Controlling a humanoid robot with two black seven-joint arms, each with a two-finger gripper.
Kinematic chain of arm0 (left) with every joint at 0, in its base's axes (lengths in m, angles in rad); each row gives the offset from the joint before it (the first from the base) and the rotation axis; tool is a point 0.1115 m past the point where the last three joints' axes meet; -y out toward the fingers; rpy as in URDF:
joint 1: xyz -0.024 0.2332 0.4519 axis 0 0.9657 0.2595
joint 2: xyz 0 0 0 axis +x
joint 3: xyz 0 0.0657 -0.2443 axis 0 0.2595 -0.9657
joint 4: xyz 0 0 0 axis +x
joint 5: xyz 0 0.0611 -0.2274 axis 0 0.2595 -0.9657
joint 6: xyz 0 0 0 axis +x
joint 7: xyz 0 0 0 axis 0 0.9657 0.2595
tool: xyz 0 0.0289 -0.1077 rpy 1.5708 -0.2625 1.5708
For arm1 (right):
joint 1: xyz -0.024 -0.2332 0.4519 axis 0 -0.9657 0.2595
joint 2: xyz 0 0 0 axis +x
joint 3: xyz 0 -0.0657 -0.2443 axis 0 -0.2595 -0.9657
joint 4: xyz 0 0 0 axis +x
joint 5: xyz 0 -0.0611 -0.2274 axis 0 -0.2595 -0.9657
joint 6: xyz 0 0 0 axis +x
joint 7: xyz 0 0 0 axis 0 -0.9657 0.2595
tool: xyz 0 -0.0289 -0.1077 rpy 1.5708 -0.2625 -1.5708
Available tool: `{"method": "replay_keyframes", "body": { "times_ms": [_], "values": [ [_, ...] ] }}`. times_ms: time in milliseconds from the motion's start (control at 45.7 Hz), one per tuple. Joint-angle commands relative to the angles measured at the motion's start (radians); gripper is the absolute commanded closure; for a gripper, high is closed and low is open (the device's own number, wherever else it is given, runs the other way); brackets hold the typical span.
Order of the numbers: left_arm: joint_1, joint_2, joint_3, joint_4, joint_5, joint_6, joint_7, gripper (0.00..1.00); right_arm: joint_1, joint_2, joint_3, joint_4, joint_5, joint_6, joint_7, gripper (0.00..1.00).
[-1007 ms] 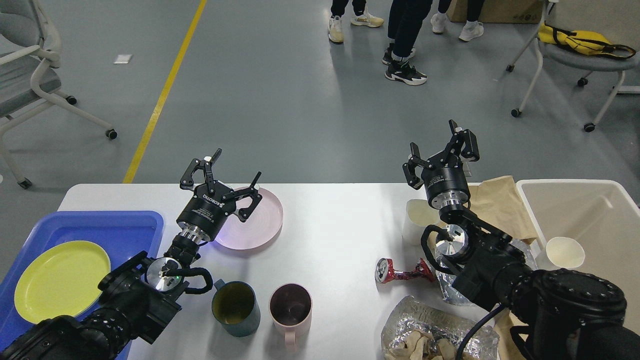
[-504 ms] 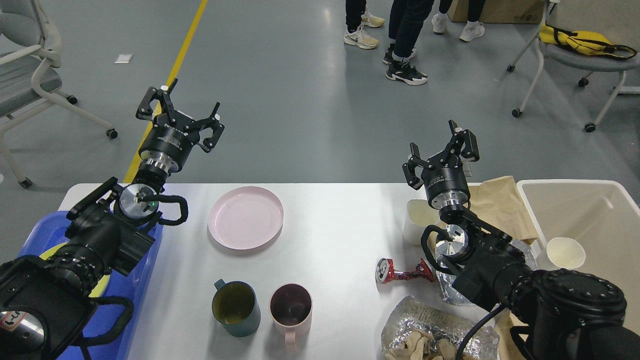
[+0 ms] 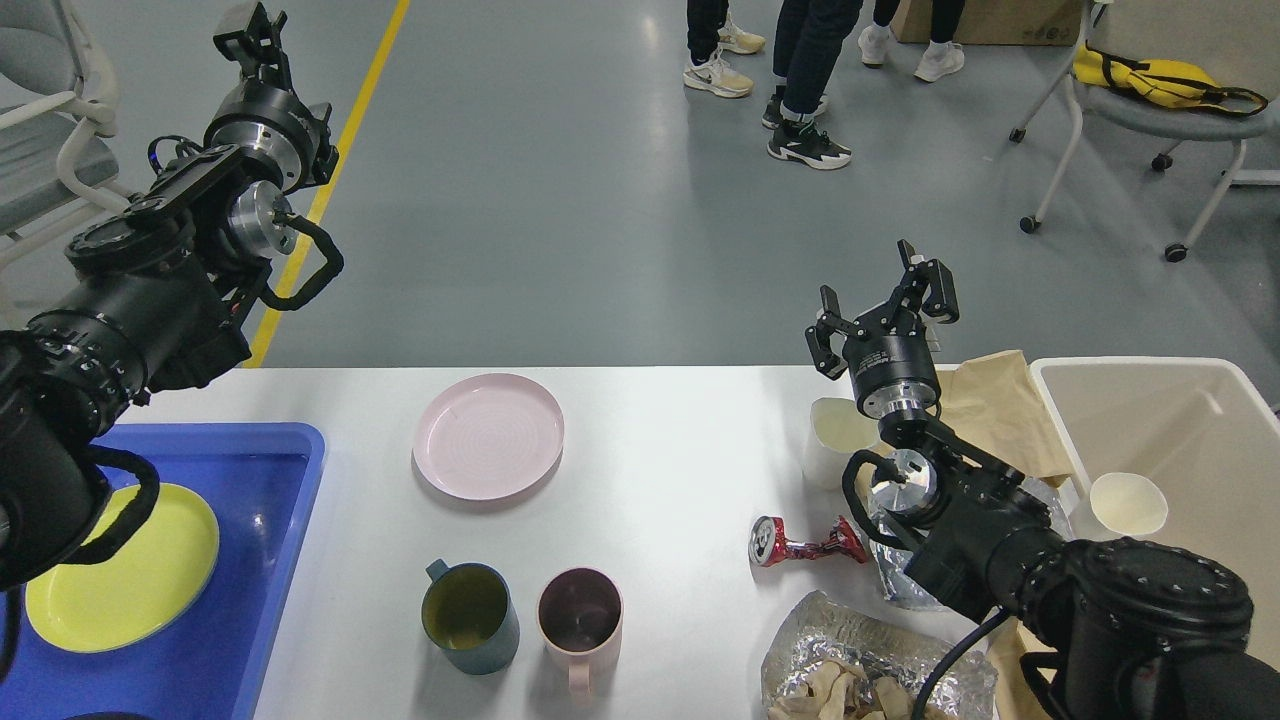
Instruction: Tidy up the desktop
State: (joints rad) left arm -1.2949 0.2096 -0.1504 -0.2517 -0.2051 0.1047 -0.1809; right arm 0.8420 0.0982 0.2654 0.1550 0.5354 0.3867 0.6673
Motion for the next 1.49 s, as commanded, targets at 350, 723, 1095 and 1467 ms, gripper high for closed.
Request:
{"method": "replay_keyframes", "body": {
  "times_ms": [350, 723, 1095, 1467],
  "values": [
    [-0.184, 0.093, 0.866, -0.19, 0.0, -0.01, 0.012, 0.04, 0.0, 0.0, 0.0, 0.0, 0.0, 0.0, 0.002, 0.0],
    [-0.51, 0.077, 1.496, -0.633, 0.006, -0.033, 0.012, 0.04, 0.0, 0.0, -0.002, 0.0, 0.0, 0.0, 0.0, 0.0],
    [-0.642, -0.021, 1.695, -0.787, 0.009, -0.661, 0.072, 0.04, 0.0, 0.0, -0.002, 0.0, 0.0, 0.0, 0.0, 0.0],
    [-0.644, 0.036, 1.625, -0.784, 0.01, -0.941, 0.19, 0.04, 0.0, 0.0, -0.002, 0.0, 0.0, 0.0, 0.0, 0.0]
  ]
}}
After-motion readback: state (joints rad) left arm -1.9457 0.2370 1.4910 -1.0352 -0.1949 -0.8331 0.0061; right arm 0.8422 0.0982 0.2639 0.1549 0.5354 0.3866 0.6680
